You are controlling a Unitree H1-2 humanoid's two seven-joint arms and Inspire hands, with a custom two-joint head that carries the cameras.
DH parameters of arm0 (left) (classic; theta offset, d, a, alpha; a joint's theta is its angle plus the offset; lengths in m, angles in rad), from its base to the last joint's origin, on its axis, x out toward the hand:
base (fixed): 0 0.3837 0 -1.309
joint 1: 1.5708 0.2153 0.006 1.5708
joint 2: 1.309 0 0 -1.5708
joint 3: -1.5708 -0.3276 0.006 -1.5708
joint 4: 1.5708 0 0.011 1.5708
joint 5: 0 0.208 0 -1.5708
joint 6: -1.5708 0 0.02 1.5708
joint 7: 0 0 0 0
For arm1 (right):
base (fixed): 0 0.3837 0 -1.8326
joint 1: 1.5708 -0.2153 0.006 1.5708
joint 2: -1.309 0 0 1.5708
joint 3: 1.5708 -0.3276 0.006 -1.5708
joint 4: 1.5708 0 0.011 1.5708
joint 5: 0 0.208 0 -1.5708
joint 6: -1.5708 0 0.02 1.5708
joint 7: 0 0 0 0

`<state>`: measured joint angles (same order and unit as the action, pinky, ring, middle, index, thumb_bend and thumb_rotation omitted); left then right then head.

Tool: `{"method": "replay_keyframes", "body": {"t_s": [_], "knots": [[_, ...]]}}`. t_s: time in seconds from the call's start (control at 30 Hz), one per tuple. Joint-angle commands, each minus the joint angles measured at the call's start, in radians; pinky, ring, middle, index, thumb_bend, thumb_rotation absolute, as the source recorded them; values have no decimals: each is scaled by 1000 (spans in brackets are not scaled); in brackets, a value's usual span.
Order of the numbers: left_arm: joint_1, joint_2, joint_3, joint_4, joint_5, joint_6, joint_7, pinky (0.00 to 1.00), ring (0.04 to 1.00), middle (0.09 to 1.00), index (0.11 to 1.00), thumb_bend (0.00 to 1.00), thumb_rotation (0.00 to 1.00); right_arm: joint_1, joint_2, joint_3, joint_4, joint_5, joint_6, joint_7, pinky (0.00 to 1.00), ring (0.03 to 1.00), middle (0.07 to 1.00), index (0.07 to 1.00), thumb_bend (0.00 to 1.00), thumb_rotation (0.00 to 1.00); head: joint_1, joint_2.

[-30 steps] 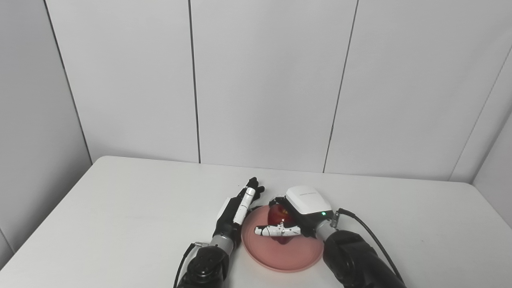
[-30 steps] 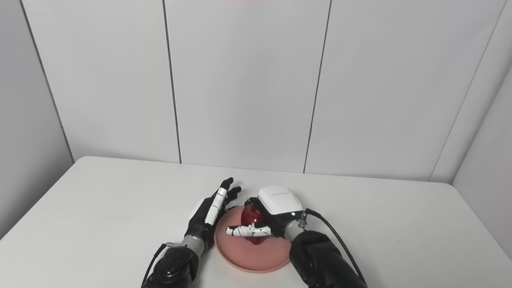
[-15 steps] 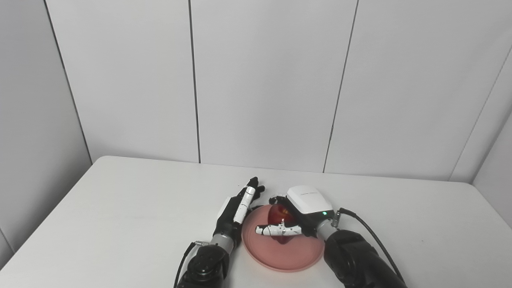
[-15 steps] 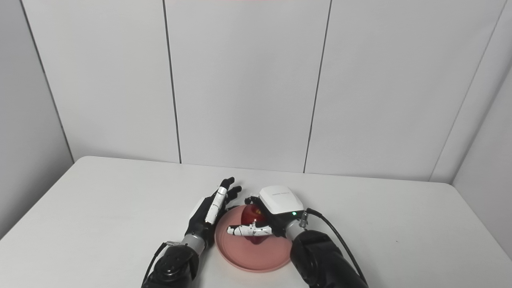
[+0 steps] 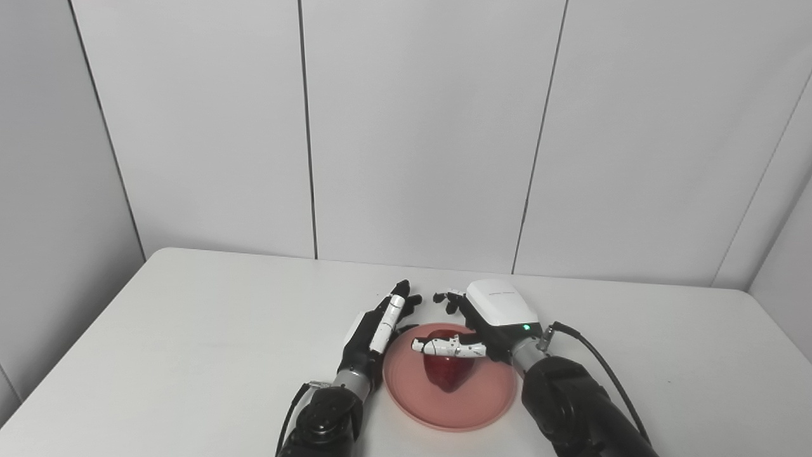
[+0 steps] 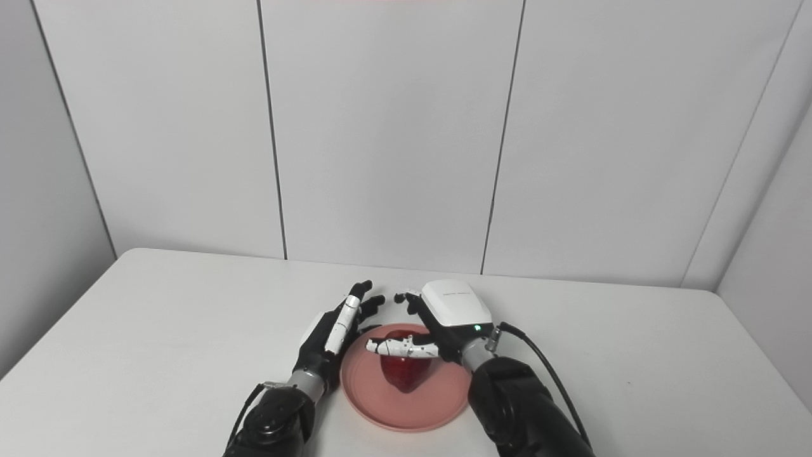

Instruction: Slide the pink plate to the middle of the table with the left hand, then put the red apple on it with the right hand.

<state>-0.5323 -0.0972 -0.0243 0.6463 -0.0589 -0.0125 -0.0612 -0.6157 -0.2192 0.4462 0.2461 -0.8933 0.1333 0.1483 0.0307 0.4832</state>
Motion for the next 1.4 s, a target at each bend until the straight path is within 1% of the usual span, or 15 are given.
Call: {"method": "replay_keyframes", "body": {"t_s": [0.0, 0.1, 0.33, 0.47, 0.57, 0.63, 0.73, 0.77, 0.87, 0.9, 0.97, 1.07, 1.2, 1.27, 1.37], "knots": [[22, -8, 6, 47, -12, 78, -3, 912, 916, 856, 872, 831, 915, -67, -7, -25, -52, 18, -37, -29, 416, 564, 680, 768, 887, 1000, 1, 1], [23, -7, -2, 46, 2, 73, 4, 899, 913, 852, 880, 825, 928, -65, -12, -35, -81, 33, -31, -21, 424, 570, 671, 774, 884, 1000, 2, 2], [27, -13, 11, 39, -13, 63, 3, 859, 902, 842, 873, 821, 923, -53, -26, -50, -109, 39, -21, -15, 475, 622, 723, 796, 896, 1000, 2, 2], [33, -21, 25, 32, -14, 41, 17, 866, 936, 881, 901, 841, 912, -34, -27, -88, -87, 96, -33, -34, 647, 767, 815, 810, 898, 1000, 2, 2], [42, -24, 27, 25, 8, -4, 34, 898, 952, 904, 891, 830, 911, -11, -16, -137, -63, 173, -40, -53, 743, 836, 851, 832, 903, 1000, 5, 3], [46, -22, 23, 23, 21, -28, 42, 926, 962, 937, 925, 831, 926, 0, -5, -166, -47, 220, -49, -70, 736, 830, 849, 839, 909, 1000, 6, 3], [51, -23, 22, 30, 42, -97, 72, 982, 982, 969, 954, 863, 919, 34, 48, -264, -26, 390, -31, -65, 737, 858, 874, 849, 889, 1000, 3, 4], [52, -24, 21, 34, 54, -119, 86, 981, 974, 967, 950, 858, 915, 41, 61, -288, -19, 436, -32, -63, 792, 886, 891, 849, 887, 1000, 3, 4], [47, -24, 19, 72, 87, -216, 135, 986, 972, 973, 968, 825, 907, 56, 102, -353, 11, 549, -55, -78, 841, 897, 891, 851, 872, 1000, 1, 4], [45, -24, 21, 84, 91, -237, 144, 994, 974, 978, 987, 843, 909, 59, 110, -366, 16, 573, -55, -81, 903, 913, 893, 860, 873, 1000, 1, 4], [42, -24, 22, 96, 90, -266, 149, 999, 990, 992, 998, 866, 925, 69, 133, -401, 18, 632, -49, -88, 969, 922, 892, 865, 889, 1000, 1, 4], [44, -22, 17, 93, 104, -285, 166, 1000, 999, 1000, 1000, 869, 942, 72, 154, -440, 43, 695, -68, -108, 990, 914, 889, 876, 871, 1000, 1, 4], [47, -19, 6, 85, 138, -298, 207, 999, 1000, 1000, 999, 813, 946, 76, 187, -516, 95, 813, -80, -130, 999, 919, 901, 896, 909, 1000, 1, 4], [48, -13, -5, 81, 166, -293, 229, 1000, 1000, 1000, 992, 787, 978, 84, 196, -537, 111, 847, -96, -140, 1000, 919, 901, 894, 919, 1000, 0, 5], [53, -2, -21, 64, 202, -257, 254, 1000, 1000, 1000, 985, 793, 997, 95, 210, -566, 131, 907, -110, -142, 1000, 922, 900, 882, 927, 1000, -1, 7]]}}
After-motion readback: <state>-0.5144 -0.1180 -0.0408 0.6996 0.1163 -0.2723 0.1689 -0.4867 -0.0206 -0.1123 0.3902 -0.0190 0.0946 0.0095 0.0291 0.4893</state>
